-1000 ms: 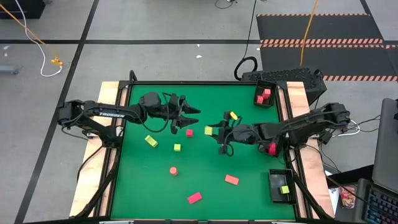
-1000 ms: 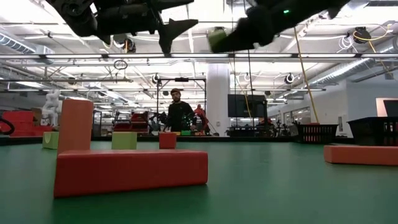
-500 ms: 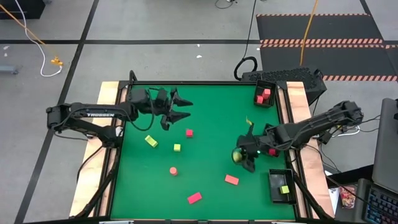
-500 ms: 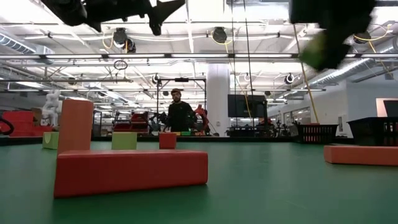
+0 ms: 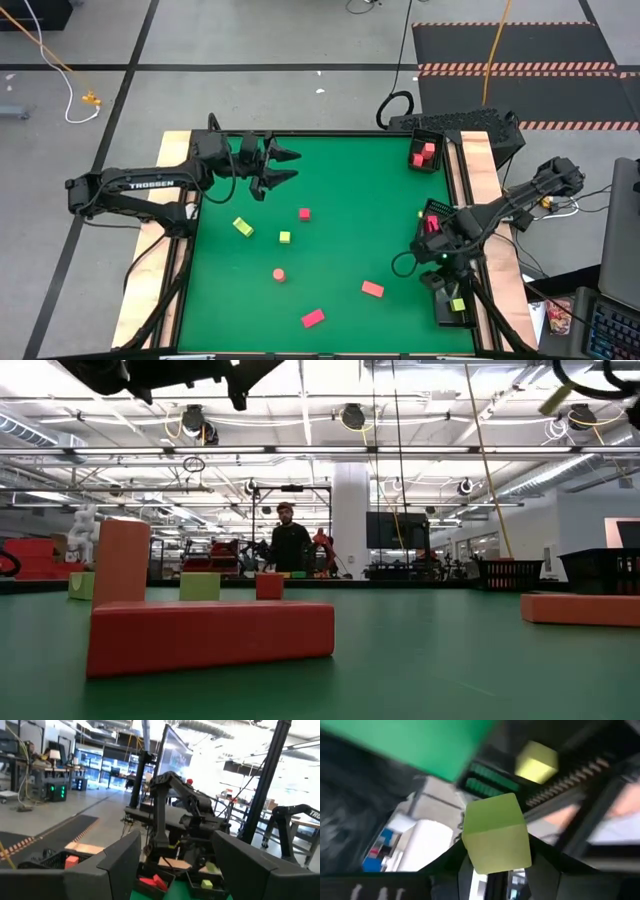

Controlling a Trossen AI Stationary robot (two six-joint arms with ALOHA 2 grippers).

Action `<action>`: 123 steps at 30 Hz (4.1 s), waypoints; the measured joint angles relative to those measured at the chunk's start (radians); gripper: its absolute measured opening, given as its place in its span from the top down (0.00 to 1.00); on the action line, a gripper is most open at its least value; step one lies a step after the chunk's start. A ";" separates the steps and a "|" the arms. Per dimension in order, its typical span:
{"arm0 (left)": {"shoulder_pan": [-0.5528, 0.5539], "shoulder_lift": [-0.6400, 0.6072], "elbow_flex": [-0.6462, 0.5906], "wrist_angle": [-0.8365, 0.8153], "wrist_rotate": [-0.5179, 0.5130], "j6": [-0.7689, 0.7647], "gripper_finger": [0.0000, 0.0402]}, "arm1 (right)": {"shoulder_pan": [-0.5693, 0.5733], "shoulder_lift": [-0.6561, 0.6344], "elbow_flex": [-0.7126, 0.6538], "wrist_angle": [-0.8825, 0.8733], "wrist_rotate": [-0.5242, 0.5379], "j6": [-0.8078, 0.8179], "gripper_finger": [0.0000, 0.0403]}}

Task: Sort & place blocks by color
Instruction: Put the top yellow block into the bottom right black bin, then put the right orange block into the top right black bin

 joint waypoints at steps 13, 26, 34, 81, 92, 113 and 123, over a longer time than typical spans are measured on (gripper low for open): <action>0.021 -0.135 0.000 -0.357 0.000 0.080 0.38 | 0.050 0.003 -0.149 0.067 -0.008 0.115 0.59; 0.026 -0.228 0.000 -0.616 -0.111 0.127 0.38 | 0.032 -0.009 -0.158 0.284 0.044 -0.080 0.57; 0.026 -0.225 0.000 -0.659 -0.115 0.168 0.38 | -0.009 -0.008 -0.157 0.702 0.450 -0.242 0.57; -0.080 -0.225 0.000 -0.879 -0.200 0.209 0.38 | 0.212 0.562 0.141 0.638 1.128 -0.852 0.58; -0.080 -0.225 0.000 -0.879 -0.208 0.207 0.38 | 0.226 0.589 0.177 0.561 1.142 -0.765 0.58; -0.080 -0.225 0.000 -0.861 -0.246 0.213 0.38 | 0.179 0.586 0.173 0.500 1.174 -0.871 0.89; -0.078 -0.225 0.000 -0.830 -0.264 0.216 0.38 | -0.121 0.315 0.175 0.265 1.307 -1.238 0.87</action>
